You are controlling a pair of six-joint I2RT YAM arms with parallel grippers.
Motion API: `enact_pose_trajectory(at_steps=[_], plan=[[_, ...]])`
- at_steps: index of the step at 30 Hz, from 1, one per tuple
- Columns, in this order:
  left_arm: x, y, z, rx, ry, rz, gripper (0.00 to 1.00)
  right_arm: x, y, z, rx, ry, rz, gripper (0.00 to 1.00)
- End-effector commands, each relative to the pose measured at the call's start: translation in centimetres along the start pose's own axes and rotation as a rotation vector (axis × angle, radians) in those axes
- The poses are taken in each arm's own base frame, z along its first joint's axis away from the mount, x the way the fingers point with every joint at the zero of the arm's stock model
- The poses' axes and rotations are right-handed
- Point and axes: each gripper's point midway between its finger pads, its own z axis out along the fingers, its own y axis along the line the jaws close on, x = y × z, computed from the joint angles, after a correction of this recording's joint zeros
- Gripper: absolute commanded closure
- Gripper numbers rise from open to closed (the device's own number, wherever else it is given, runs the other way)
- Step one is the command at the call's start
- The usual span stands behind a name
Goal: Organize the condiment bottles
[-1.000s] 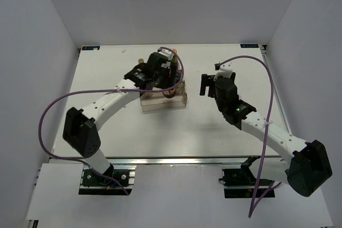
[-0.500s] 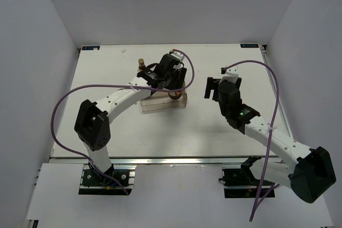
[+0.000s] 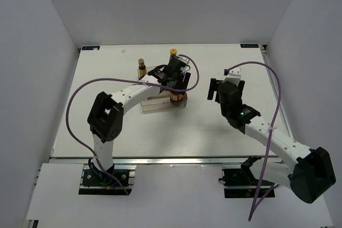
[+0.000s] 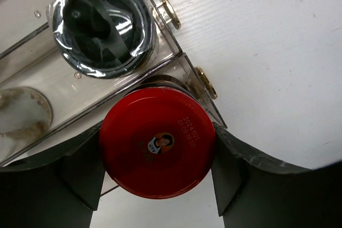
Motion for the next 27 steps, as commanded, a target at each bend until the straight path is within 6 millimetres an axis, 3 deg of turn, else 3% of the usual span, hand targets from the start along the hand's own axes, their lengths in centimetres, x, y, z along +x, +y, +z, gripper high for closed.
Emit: enact_pose_trajectory(at_steps=[1, 2, 3, 5, 6, 9, 10, 13, 20, 25, 27], plan=[[-6.6, -1.4, -3.1, 0.061, -0.189, -0.03, 0.92, -0.1, -1.9, -0.1, 0.087, 0.011, 0.034, 0.11], [-6.3, -1.5, -2.7, 0.06, -0.178, -0.028, 0.88, 0.0, -2.0, -0.1, 0.088, 0.021, 0.033, 0.11], [-6.1, -1.5, -2.5, 0.06, -0.171, -0.028, 0.77, 0.1, -1.7, 0.0, 0.066, 0.036, 0.035, 0.1], [-5.9, -1.5, -2.3, 0.061, -0.161, -0.029, 0.7, 0.7, -2.2, 0.1, 0.076, 0.07, 0.056, 0.11], [-5.8, -1.3, -2.2, 0.052, -0.155, -0.032, 0.6, 0.9, -2.2, 0.2, 0.066, 0.084, 0.06, 0.11], [-5.6, -0.9, -2.5, 0.028, -0.158, -0.038, 0.45, 1.4, -2.8, 0.3, 0.075, 0.128, 0.077, 0.11], [-5.7, -0.8, -2.6, 0.024, -0.161, -0.039, 0.23, 1.5, -3.4, 0.5, 0.092, 0.14, 0.089, 0.1], [-5.9, -0.6, -3.2, 0.021, -0.175, -0.039, 0.02, 2.3, -4.3, 0.6, 0.112, 0.199, 0.104, 0.11], [-8.3, -0.1, -5.2, 0.007, -0.249, -0.02, 0.02, 3.5, -5.6, 1.2, 0.141, 0.29, 0.111, 0.11], [-10.1, 2.3, -7.8, -0.111, -0.315, -0.03, 0.02, 4.7, -6.7, 2.1, 0.172, 0.369, 0.118, 0.11], [-11.2, 3.9, -10.3, -0.177, -0.391, -0.063, 0.02, 4.7, -6.9, 2.5, 0.17, 0.381, 0.129, 0.11]])
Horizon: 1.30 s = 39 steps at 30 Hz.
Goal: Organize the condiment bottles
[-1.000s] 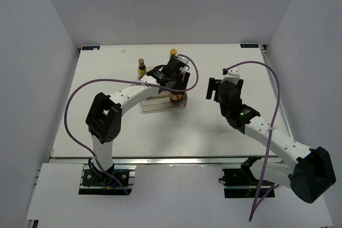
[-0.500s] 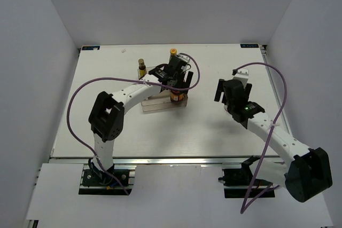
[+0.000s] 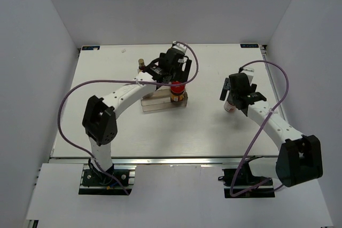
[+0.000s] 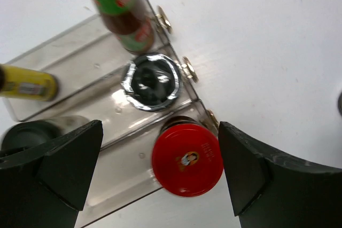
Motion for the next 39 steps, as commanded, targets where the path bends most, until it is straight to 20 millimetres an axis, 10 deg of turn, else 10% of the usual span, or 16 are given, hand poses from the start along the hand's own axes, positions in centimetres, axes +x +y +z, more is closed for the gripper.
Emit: enact_pose_trajectory(at_steps=[1, 7, 16, 21, 32, 39], plan=[[-5.4, 3.7, -6.2, -0.122, -0.197, -0.05, 0.02, -1.0, 0.2, 0.3, -0.016, 0.023, 0.029, 0.11], [-4.3, 9.9, -11.0, -0.303, -0.251, -0.166, 0.02, -0.6, 0.0, 1.7, -0.004, 0.072, 0.042, 0.11], [2.8, 21.2, -12.5, -0.48, -0.181, -0.445, 0.02, -0.1, 0.5, 3.5, -0.023, 0.126, 0.069, 0.11], [3.3, 22.1, -13.3, -0.526, -0.183, -0.457, 0.02, 0.1, 0.6, 3.7, -0.02, 0.14, 0.074, 0.17], [4.0, 22.7, -13.1, -0.544, -0.175, -0.473, 0.02, 0.1, 0.3, 3.3, -0.016, 0.13, 0.079, 0.66], [4.2, 22.1, -12.3, -0.505, -0.156, -0.472, 0.02, -3.4, 0.8, 0.9, -0.091, 0.027, 0.031, 0.84]])
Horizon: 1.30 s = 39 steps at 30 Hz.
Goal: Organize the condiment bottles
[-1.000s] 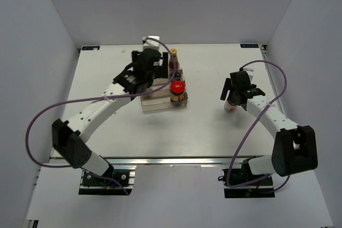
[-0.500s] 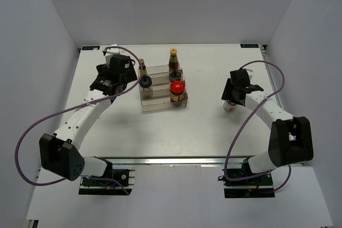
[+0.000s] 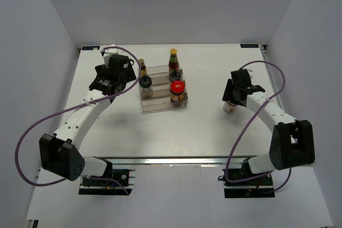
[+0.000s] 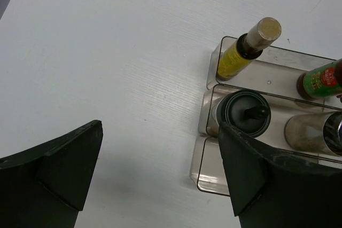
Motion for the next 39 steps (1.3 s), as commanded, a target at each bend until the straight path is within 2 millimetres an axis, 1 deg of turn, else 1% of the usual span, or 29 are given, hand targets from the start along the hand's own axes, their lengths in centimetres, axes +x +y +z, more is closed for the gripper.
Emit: enact_pose_trajectory(at_steps=[1, 3, 7, 13, 14, 15, 16, 17, 18, 19, 20, 21, 22, 23, 24, 25, 26, 27, 28, 29, 30, 31, 32, 33, 34, 35, 36, 38, 39], plan=[[-0.4, -0.2, -0.5, 0.035, -0.014, -0.025, 0.02, -5.7, 1.4, -3.7, -0.097, -0.181, -0.011, 0.88], [-0.3, -0.3, -0.4, 0.039, -0.011, -0.023, 0.02, -6.8, 2.5, -5.1, -0.171, -0.226, -0.038, 0.92], [-0.2, -0.4, -0.3, 0.043, -0.005, -0.02, 0.02, -8.8, 3.7, -7.4, -0.257, -0.302, -0.079, 0.93], [-0.1, -0.6, -0.2, 0.049, -0.003, -0.021, 0.02, -11.4, 7.8, -12.1, -0.457, -0.398, -0.175, 0.97], [-0.1, -0.6, -0.2, 0.052, -0.004, -0.025, 0.02, -11.2, 9.3, -12.9, -0.485, -0.407, -0.213, 0.98], [0.0, -0.7, -0.1, 0.054, -0.002, -0.025, 0.02, -12.1, 10.1, -14.2, -0.493, -0.442, -0.231, 0.98], [0.0, -1.0, 0.0, 0.067, -0.004, -0.028, 0.02, -12.4, 10.4, -14.7, -0.466, -0.467, -0.244, 0.98], [0.0, -1.1, 0.1, 0.068, -0.001, -0.025, 0.02, -12.1, 12.1, -15.9, -0.495, -0.486, -0.289, 0.97], [0.0, -1.1, 0.2, 0.064, 0.003, -0.024, 0.02, -12.9, 13.1, -17.3, -0.512, -0.519, -0.297, 0.97], [0.2, -0.9, 0.4, 0.051, 0.012, -0.02, 0.02, -13.0, 14.0, -18.2, -0.544, -0.533, -0.312, 0.97], [0.2, -0.8, 0.4, 0.046, 0.013, -0.023, 0.02, -12.8, 15.6, -19.5, -0.591, -0.551, -0.353, 0.98], [0.3, -0.5, 0.7, 0.033, 0.018, -0.028, 0.02, -12.8, 16.7, -20.1, -0.619, -0.56, -0.374, 0.98], [0.4, -0.4, 0.7, 0.031, 0.021, -0.031, 0.02, -13.3, 17.7, -21.5, -0.654, -0.591, -0.387, 0.98], [0.4, -0.3, 0.8, 0.035, 0.027, -0.042, 0.02, -12.4, 19.4, -22.6, -0.71, -0.592, -0.428, 0.98], [0.4, 0.2, 1.1, 0.025, 0.031, -0.056, 0.02, -12.0, 20.6, -22.8, -0.736, -0.59, -0.463, 0.98], [0.4, 0.4, 1.2, 0.024, 0.036, -0.065, 0.02, -12.0, 21.7, -23.9, -0.771, -0.605, -0.483, 0.98], [0.4, 0.6, 1.3, 0.026, 0.043, -0.074, 0.02, -10.9, 23.2, -24.7, -0.809, -0.596, -0.52, 0.98], [0.3, 1.3, 1.5, 0.011, 0.046, -0.09, 0.02, -10.1, 24.5, -24.0, -0.815, -0.575, -0.555, 0.98], [0.4, 1.7, 1.6, 0.004, 0.055, -0.1, 0.02, -9.1, 26.3, -24.3, -0.843, -0.562, -0.591, 0.98], [0.4, 2.1, 1.7, -0.007, 0.056, -0.11, 0.02, -8.9, 26.9, -25.3, -0.866, -0.572, -0.597, 0.98], [0.5, 2.9, 1.9, -0.021, 0.063, -0.126, 0.02, -8.0, 28.2, -24.4, -0.872, -0.542, -0.622, 0.98], [0.6, 3.2, 2.0, -0.024, 0.066, -0.138, 0.02, -7.4, 29.1, -24.4, -0.884, -0.54, -0.666, 0.98], [0.6, 3.6, 2.1, -0.028, 0.07, -0.147, 0.02, -7.1, 30.3, -25.2, -0.907, -0.546, -0.678, 0.98], [0.5, 4.2, 2.2, -0.032, 0.07, -0.164, 0.02, -6.1, 31.6, -23.8, -0.897, -0.514, -0.703, 0.98], [0.7, 4.5, 2.3, -0.035, 0.074, -0.169, 0.02, -5.7, 32.2, -23.5, -0.887, -0.505, -0.72, 0.99], [0.8, 4.8, 2.3, -0.039, 0.076, -0.175, 0.02, -5.4, 33.4, -24.2, -0.904, -0.51, -0.732, 0.99], [0.6, 5.3, 2.3, -0.045, 0.073, -0.187, 0.02, -4.3, 34.4, -22.8, -0.894, -0.476, -0.756, 0.99], [0.8, 5.7, 2.4, -0.049, 0.075, -0.192, 0.02, -3.6, 35.9, -22.6, -0.903, -0.476, -0.769, 1.0], [0.7, 5.9, 2.3, -0.052, 0.072, -0.194, 0.02, -3.0, 36.8, -21.7, -0.899, -0.463, -0.779, 0.99]])
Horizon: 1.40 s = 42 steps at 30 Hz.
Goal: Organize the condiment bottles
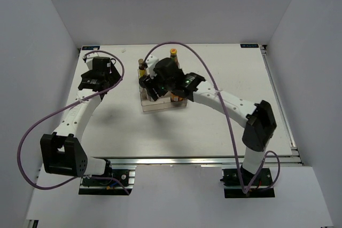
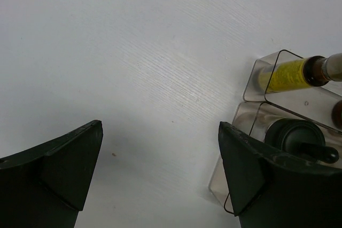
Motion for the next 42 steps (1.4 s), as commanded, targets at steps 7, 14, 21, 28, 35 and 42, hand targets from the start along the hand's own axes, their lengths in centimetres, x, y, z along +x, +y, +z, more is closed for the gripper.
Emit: enact_pose_trajectory(at_steps=[7, 14, 21, 28, 35, 42], plan=[[-0.7, 0.5, -1.0, 0.035, -0.018, -0.037, 0.02, -4.4, 0.5, 4.5, 0.059, -0.133, -0.012, 1.0], [-0.4, 0.1, -0.6, 0.055, -0.005, -0.04, 0.02, -4.1, -0.1, 6.7, 0.107, -0.165, -0.006, 1.0], [-0.1, 0.0, -0.1, 0.055, 0.008, -0.035, 0.02, -3.0, 0.6, 8.1, 0.076, -0.145, 0.02, 0.99], [0.0, 0.0, 0.0, 0.054, 0.011, -0.036, 0.02, -0.3, 1.0, 9.8, 0.066, -0.075, 0.06, 0.98], [0.2, 0.0, 0.2, 0.054, 0.015, -0.036, 0.02, 1.7, 1.1, 10.8, 0.073, -0.038, 0.089, 0.79], [0.4, -0.2, 0.3, 0.066, 0.024, -0.036, 0.02, 1.7, 1.4, 10.8, 0.055, -0.021, 0.107, 0.4]])
